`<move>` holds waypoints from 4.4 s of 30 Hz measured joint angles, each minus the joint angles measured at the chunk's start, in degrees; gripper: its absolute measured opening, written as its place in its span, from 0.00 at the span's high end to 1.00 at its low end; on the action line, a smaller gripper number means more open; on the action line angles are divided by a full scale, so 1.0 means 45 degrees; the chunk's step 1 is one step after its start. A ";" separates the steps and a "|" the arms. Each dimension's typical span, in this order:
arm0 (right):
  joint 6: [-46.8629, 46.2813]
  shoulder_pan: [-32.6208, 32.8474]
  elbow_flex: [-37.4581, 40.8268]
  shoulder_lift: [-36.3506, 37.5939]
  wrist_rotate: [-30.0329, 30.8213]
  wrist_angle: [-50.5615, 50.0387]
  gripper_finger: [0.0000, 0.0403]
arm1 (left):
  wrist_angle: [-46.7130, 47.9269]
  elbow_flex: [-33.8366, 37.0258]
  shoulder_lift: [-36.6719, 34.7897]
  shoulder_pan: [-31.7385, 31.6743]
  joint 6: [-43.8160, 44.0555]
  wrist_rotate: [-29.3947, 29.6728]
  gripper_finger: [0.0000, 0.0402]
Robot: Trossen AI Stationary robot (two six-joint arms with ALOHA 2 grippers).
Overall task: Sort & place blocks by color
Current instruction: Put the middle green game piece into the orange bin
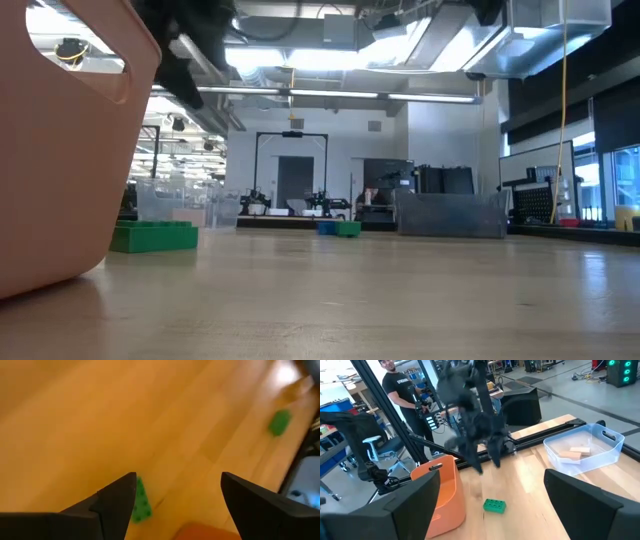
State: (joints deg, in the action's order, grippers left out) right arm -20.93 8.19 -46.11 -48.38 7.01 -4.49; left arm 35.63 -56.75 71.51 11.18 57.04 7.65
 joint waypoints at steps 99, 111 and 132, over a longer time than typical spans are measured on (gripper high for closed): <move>-0.0593 -0.0005 0.0005 -0.1001 -0.0243 0.0213 0.11 | -1.8374 0.5192 -0.1206 -0.0723 -0.7802 0.1738 0.68; -0.0584 -0.0005 0.0005 -0.1001 -0.0239 0.0194 0.11 | -1.8363 0.5192 -0.1206 -0.0728 -0.7816 0.1513 0.68; -0.0995 -0.0005 0.0005 -0.1001 -0.0238 0.0189 0.11 | -1.8363 0.5178 -0.1206 -0.0733 -0.7816 0.0999 0.68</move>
State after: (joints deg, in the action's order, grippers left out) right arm -25.41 8.16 -46.09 -52.88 5.93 -3.64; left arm -47.00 -33.45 66.08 7.88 21.87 12.14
